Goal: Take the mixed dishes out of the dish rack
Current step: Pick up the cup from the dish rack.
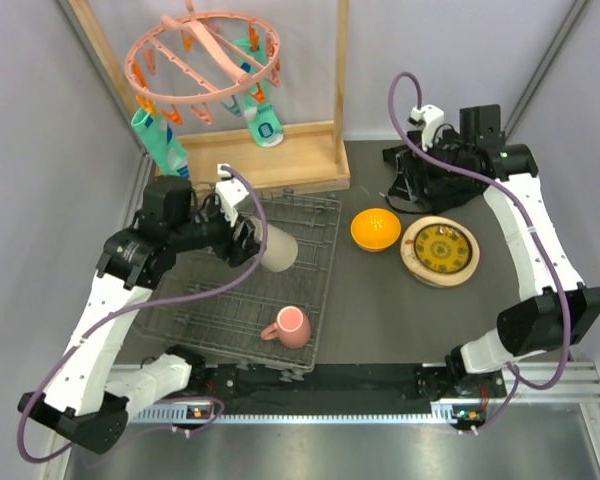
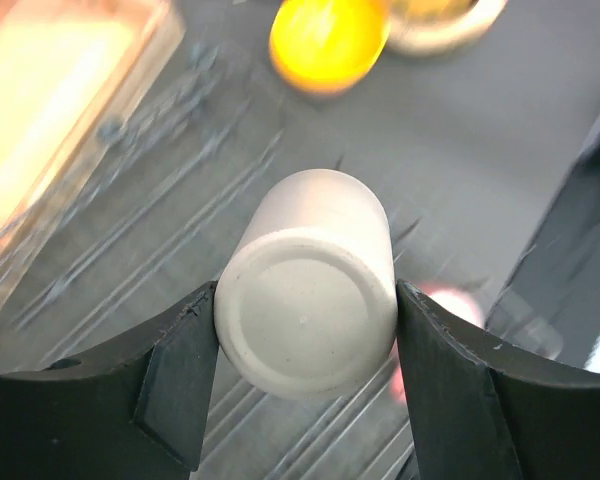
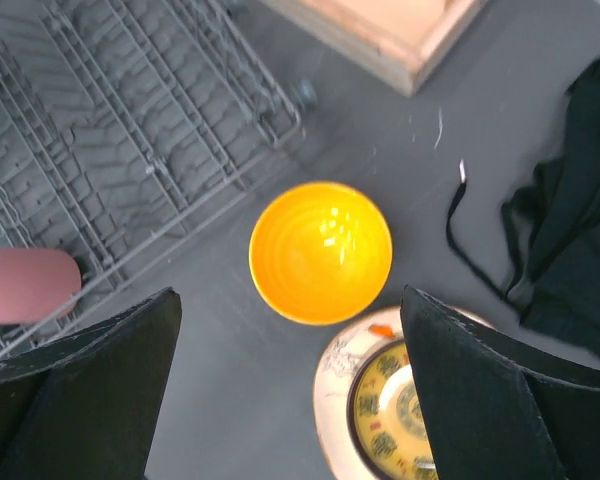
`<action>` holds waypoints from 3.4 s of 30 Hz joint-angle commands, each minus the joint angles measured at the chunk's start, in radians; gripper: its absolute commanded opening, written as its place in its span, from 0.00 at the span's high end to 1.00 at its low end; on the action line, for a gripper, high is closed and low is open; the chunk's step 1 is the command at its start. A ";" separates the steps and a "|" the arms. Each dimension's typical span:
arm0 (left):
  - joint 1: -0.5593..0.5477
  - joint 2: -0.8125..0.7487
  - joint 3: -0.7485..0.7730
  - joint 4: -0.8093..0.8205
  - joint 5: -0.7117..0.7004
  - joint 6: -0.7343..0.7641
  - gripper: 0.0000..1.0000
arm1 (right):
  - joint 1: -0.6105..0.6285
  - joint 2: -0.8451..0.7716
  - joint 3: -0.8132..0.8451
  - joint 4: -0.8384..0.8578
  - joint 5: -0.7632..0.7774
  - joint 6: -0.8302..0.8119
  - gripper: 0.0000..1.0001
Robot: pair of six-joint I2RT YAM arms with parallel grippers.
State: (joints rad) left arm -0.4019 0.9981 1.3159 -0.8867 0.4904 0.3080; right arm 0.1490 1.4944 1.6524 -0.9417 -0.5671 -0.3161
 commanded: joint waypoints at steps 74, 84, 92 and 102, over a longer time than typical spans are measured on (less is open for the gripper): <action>0.255 0.389 -0.218 1.890 0.613 -1.836 0.53 | 0.350 -0.016 0.109 0.561 -0.264 0.249 0.60; 0.255 0.386 -0.233 1.829 0.597 -1.805 0.31 | 0.351 -0.029 0.099 0.558 -0.257 0.246 1.00; 0.256 0.375 -0.238 1.778 0.594 -1.775 0.11 | 0.351 -0.056 0.084 0.555 -0.237 0.241 1.00; 0.294 0.350 -0.205 1.669 0.594 -1.686 0.01 | 0.350 -0.085 0.119 0.384 -0.056 0.123 1.00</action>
State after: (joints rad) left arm -0.1371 1.3975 1.0843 0.8131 1.0824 -1.4452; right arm 0.4889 1.4693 1.7111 -0.4786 -0.7258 -0.1112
